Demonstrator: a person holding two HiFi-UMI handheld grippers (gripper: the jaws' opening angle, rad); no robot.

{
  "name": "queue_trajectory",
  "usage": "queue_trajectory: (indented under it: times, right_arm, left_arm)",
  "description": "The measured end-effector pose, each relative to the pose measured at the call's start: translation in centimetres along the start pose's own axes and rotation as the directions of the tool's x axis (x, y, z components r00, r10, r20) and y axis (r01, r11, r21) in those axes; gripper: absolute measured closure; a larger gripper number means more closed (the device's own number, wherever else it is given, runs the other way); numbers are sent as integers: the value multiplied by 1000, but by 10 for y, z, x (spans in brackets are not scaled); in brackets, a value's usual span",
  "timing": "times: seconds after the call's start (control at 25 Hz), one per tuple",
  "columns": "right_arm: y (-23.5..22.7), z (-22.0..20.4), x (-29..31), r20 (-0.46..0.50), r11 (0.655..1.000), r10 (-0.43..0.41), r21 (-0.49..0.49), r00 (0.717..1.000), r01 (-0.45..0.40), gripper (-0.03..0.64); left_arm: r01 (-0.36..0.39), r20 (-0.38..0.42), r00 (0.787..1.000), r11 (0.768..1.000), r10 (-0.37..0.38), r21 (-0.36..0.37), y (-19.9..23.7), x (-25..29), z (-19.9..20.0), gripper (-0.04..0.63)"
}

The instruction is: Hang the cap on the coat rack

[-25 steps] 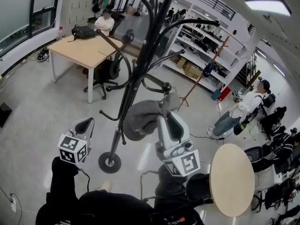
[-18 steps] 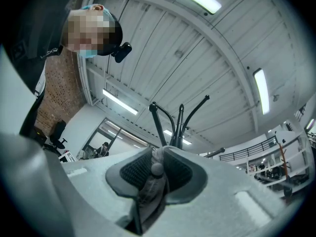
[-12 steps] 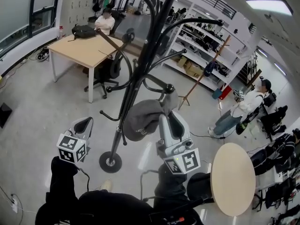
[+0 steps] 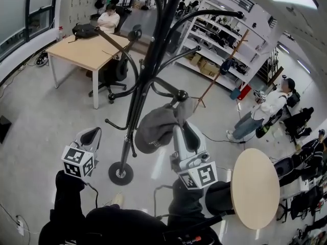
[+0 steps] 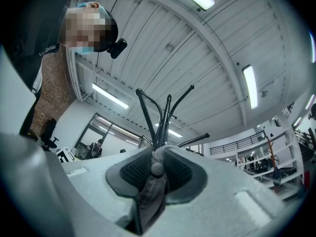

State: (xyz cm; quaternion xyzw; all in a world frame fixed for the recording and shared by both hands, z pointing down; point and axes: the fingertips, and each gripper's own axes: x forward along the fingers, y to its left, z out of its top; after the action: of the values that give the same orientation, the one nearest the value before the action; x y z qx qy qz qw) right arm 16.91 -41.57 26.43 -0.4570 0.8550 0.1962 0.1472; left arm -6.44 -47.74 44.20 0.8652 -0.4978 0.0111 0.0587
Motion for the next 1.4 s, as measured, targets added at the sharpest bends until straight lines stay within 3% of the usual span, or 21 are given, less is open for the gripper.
queue_trajectory:
  times: [1.4]
  right_arm:
    - [-12, -65, -4, -124, 997, -41, 64, 992, 49, 537]
  left_arm:
    - [7, -55, 998, 1000, -8, -13, 4, 9, -19, 594]
